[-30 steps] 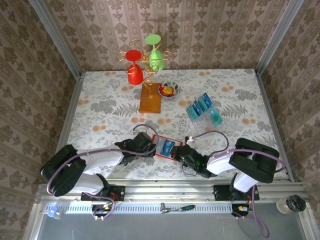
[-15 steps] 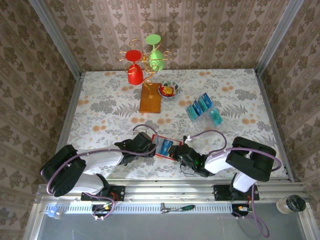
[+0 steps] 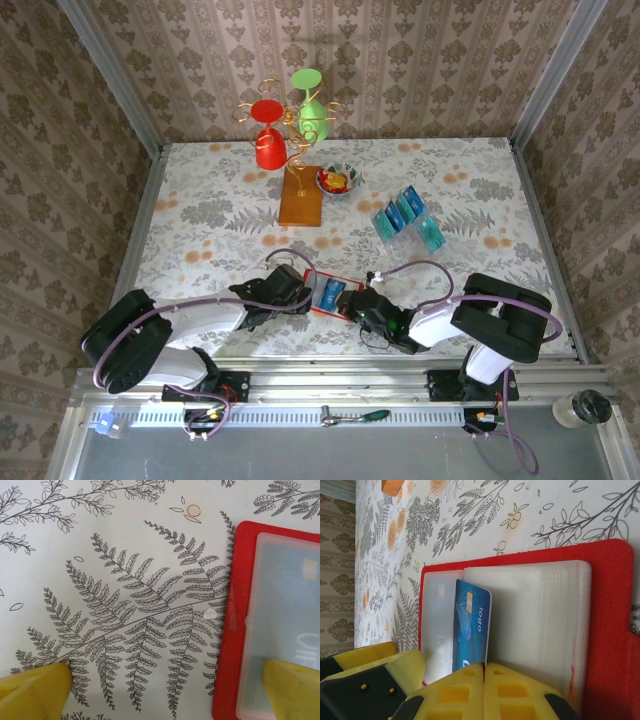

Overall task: Put the credit cards into the card holder
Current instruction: Insert the credit card into the card slot.

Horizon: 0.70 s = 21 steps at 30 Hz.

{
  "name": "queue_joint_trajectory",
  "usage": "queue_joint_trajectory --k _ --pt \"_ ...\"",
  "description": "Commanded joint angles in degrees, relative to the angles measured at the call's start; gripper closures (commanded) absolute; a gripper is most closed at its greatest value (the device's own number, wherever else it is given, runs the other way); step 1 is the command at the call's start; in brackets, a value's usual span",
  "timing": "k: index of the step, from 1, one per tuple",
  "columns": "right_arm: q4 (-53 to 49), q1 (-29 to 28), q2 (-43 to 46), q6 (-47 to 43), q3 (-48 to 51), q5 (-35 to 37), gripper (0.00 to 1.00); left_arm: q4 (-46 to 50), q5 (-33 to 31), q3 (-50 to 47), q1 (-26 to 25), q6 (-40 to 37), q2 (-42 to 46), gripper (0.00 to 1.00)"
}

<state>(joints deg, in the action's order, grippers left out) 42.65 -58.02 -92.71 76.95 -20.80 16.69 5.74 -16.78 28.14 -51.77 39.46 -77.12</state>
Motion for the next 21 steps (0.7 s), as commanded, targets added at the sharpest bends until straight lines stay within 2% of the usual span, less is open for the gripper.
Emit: queue_joint_trajectory --k 1,8,21 --pt "-7.88 -0.08 1.13 1.17 0.23 -0.18 1.0 5.62 0.68 -2.39 0.12 1.58 -0.49 0.0" --pt "-12.65 0.01 1.58 1.36 -1.64 -1.67 1.0 5.54 0.74 -2.3 0.19 1.45 -0.5 0.0" --pt "-14.16 0.71 0.38 2.15 -2.86 -3.95 1.0 5.51 0.68 -2.39 0.21 1.46 -0.22 0.0"
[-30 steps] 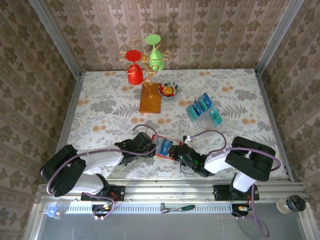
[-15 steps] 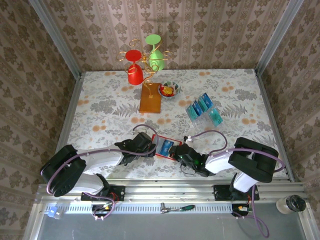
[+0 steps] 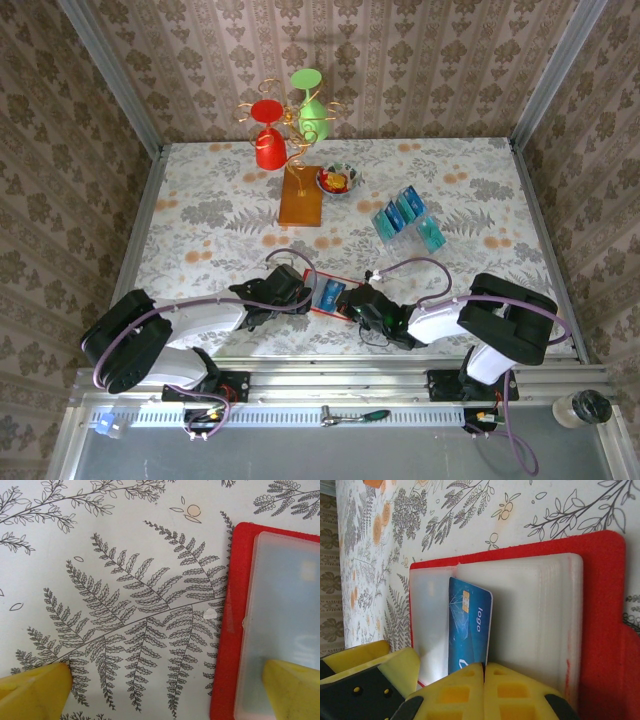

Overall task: Put the credit cards into the card holder
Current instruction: Insert the credit card into the card slot.

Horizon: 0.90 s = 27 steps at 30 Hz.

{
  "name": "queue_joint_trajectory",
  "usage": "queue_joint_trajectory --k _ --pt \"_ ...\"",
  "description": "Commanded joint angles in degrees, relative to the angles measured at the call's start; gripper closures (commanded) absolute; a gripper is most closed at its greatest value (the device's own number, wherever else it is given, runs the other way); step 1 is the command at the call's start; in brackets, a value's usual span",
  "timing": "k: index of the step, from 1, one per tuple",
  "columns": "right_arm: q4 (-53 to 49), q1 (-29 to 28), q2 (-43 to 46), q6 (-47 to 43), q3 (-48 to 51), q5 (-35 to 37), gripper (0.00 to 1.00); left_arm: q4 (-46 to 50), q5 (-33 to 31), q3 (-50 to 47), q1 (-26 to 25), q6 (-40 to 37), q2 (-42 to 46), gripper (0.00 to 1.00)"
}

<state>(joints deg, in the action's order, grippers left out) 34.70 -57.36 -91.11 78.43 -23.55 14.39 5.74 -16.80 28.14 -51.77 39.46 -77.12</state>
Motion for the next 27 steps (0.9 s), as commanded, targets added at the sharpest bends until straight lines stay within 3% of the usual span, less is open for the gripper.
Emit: queue_joint_trajectory --k 1,27 --pt "-6.44 0.06 -1.01 0.65 -0.1 -1.67 1.0 5.52 0.73 -2.38 0.28 1.53 -0.21 0.0" --pt "-14.18 0.85 1.02 0.71 -2.45 -4.01 1.0 4.93 0.76 -2.61 0.38 1.58 -0.55 0.0"
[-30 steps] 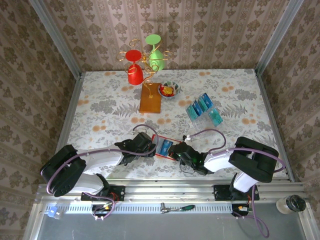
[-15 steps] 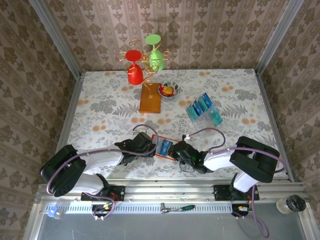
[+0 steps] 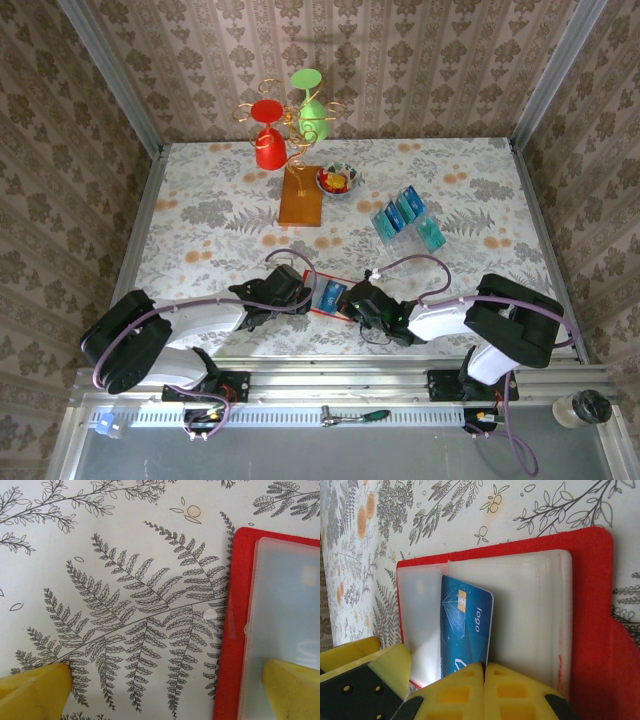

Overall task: Put the credit cards into the card holder
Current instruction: Insert the credit card into the card slot.

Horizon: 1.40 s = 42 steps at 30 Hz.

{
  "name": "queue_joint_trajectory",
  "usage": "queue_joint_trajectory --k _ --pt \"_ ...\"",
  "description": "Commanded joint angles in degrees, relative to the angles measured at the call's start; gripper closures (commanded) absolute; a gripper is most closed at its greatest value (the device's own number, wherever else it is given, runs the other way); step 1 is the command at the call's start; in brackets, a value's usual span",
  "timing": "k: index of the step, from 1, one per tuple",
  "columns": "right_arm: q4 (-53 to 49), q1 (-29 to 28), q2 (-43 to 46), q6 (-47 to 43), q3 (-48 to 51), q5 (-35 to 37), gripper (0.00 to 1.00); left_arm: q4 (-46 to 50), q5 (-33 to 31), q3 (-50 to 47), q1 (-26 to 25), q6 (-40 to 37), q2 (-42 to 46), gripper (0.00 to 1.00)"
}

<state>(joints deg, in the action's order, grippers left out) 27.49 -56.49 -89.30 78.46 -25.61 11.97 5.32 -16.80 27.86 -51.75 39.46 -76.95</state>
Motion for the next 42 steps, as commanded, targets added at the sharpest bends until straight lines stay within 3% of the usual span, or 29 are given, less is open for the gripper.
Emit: queue_joint_trajectory --k 1,30,37,39,42 --pt "-7.29 0.06 -0.96 0.8 -0.6 -1.77 1.0 5.4 0.79 -2.37 0.32 1.56 -0.75 0.0" --pt "-8.71 2.17 -3.44 -0.16 -3.62 -5.93 1.0 4.81 1.0 -2.72 0.51 1.67 -0.75 0.0" --pt "-8.41 3.44 -7.44 -3.52 -6.93 -11.22 1.0 4.37 1.1 -3.05 0.51 1.86 -0.75 0.0" --pt "-8.46 4.07 -8.02 -4.95 -7.5 -13.03 0.95 4.34 1.03 -3.07 0.49 1.88 -0.75 0.0" --pt "-9.17 5.11 -7.28 -7.12 -7.91 -15.11 0.74 4.35 0.94 -3.16 0.49 1.93 -0.66 0.0"
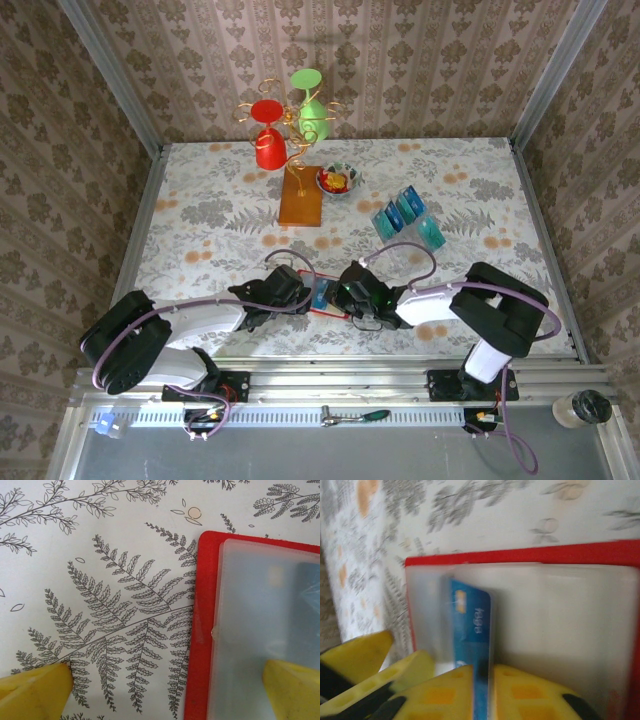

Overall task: Put the credit cards into the card holder
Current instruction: Insert the credit card into the card slot.

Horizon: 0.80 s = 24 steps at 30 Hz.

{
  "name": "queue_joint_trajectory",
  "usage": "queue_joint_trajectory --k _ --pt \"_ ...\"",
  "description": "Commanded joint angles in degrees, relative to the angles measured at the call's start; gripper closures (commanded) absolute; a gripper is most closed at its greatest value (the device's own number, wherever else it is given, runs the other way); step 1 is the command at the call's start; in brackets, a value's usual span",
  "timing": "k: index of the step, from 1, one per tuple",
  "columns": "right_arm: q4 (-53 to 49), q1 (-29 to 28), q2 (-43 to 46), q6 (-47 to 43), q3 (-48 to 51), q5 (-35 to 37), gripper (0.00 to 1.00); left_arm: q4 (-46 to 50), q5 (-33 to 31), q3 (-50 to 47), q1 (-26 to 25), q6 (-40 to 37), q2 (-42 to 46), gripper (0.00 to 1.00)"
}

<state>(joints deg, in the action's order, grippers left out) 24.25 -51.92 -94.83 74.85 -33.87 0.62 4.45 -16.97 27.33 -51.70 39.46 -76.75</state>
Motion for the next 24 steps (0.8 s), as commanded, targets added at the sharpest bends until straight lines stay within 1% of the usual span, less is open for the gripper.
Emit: queue_joint_trajectory --k 1,2,4,9,12,16,19,22,24 --pt "-7.07 1.04 -1.22 -4.67 -0.09 -4.43 0.67 5.22 1.08 -2.68 0.44 1.93 -0.81 0.0" --pt "-8.58 1.39 -0.53 -5.94 -0.73 -4.87 0.63 5.13 1.0 -2.8 0.46 1.96 -0.77 0.0" --pt "-11.58 1.98 0.95 -8.37 -2.18 -5.45 0.59 4.96 0.98 -3.07 0.49 2.07 -0.6 0.0" --pt "-20.99 2.49 4.04 -13.97 -6.15 -4.62 0.58 5.02 0.76 -3.43 0.74 2.35 0.32 0.0" --pt "-24.78 2.47 5.19 -16.38 -7.38 -3.26 0.62 5.6 0.59 -3.43 1.02 2.31 1.69 0.0" --pt "-27.25 2.61 4.95 -19.37 -9.43 -2.72 0.75 6.95 0.02 -3.35 1.6 2.15 3.8 0.0" --pt "-27.59 2.56 3.33 -20.74 -11.38 -3.75 0.81 7.82 -0.34 -3.51 2.44 2.06 5.43 0.0" --pt "-27.51 2.45 1.31 -21.36 -13.14 -4.79 0.85 8.76 -0.39 -3.6 3.61 2.05 6.16 0.0" --pt "-27.42 2.47 0.05 -21.41 -13.98 -5.23 0.86 8.8 -0.14 -3.69 4.21 1.94 6.26 0.0"
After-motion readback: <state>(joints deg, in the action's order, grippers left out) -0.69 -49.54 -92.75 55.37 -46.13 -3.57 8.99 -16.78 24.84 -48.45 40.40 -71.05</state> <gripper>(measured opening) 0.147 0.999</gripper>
